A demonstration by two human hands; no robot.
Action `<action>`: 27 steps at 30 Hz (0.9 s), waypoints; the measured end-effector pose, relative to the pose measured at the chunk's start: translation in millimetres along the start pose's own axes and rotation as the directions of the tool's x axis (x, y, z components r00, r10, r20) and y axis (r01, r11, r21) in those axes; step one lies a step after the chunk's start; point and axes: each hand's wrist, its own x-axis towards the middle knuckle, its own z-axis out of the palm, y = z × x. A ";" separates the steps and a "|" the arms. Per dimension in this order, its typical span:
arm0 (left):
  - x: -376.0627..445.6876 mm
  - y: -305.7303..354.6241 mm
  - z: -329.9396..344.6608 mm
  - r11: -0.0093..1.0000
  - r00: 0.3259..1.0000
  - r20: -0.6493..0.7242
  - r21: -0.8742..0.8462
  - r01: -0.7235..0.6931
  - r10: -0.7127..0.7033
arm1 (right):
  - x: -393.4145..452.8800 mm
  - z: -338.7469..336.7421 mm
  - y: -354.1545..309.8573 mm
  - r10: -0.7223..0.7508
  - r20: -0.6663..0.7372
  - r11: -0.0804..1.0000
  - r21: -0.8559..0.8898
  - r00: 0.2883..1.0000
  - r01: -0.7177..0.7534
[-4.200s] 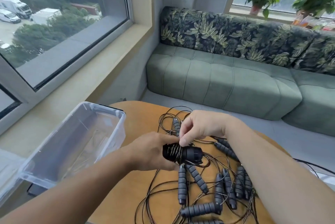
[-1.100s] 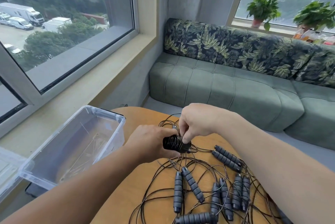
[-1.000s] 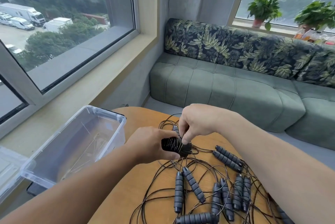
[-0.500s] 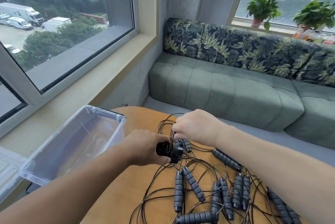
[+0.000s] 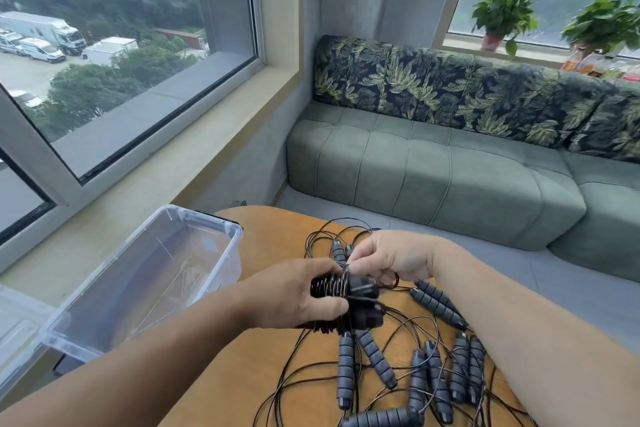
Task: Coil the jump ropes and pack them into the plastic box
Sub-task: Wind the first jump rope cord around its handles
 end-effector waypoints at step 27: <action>11.7 -28.2 -1.1 0.936 0.959 -0.283 -0.343 -0.074 -0.028 | 4.5 -4.6 27.6 -0.153 -0.180 0.974 0.142 0.972 0.179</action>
